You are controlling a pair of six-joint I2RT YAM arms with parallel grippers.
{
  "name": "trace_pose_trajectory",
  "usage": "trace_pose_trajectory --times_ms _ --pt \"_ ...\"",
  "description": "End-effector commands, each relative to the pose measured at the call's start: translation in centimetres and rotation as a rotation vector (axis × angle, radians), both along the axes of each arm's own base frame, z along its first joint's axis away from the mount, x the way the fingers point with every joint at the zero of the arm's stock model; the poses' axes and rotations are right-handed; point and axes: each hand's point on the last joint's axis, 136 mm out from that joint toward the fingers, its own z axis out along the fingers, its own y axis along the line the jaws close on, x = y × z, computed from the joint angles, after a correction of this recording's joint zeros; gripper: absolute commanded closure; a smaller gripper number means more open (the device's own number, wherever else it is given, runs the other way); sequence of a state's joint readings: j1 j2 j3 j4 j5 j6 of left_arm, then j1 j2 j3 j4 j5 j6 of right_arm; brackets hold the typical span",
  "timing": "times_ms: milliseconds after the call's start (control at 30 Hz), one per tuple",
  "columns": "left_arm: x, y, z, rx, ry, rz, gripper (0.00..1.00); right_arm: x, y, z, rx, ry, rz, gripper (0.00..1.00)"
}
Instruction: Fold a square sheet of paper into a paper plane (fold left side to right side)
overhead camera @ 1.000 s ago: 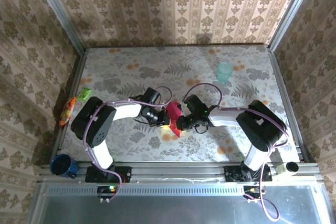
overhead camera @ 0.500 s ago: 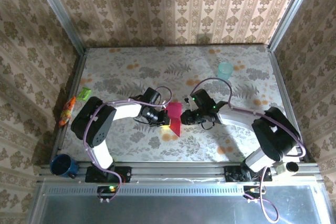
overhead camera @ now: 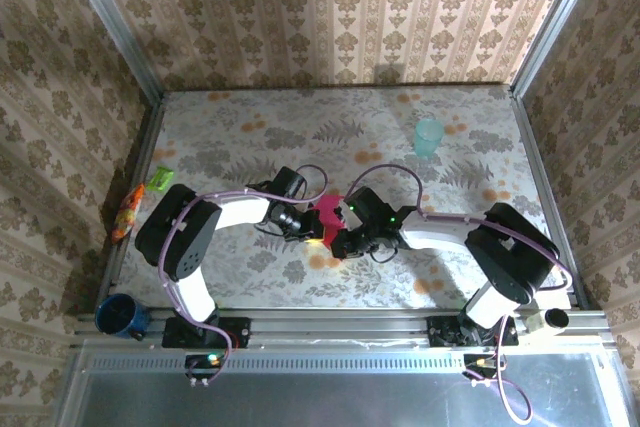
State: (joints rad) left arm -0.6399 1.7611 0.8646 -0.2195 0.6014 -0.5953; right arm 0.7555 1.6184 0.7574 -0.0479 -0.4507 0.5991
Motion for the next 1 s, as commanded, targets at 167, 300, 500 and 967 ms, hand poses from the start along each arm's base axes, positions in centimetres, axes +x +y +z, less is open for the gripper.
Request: trace_pose_trajectory --times_ms 167,300,500,967 --pt "-1.2 2.7 -3.1 0.158 0.075 0.031 0.98 0.1 -0.4 -1.7 -0.042 0.033 -0.030 0.98" --pt "-1.2 2.7 -3.1 0.159 0.077 0.029 0.98 0.0 -0.8 -2.3 -0.065 0.043 -0.035 0.98" --pt "-1.2 2.8 -3.2 0.165 0.080 0.026 0.98 -0.1 -1.3 -2.8 -0.091 0.047 -0.041 0.98" --pt "-1.3 3.0 -3.3 0.172 0.083 0.027 0.98 -1.2 -1.6 -3.3 -0.092 0.087 -0.020 0.98"
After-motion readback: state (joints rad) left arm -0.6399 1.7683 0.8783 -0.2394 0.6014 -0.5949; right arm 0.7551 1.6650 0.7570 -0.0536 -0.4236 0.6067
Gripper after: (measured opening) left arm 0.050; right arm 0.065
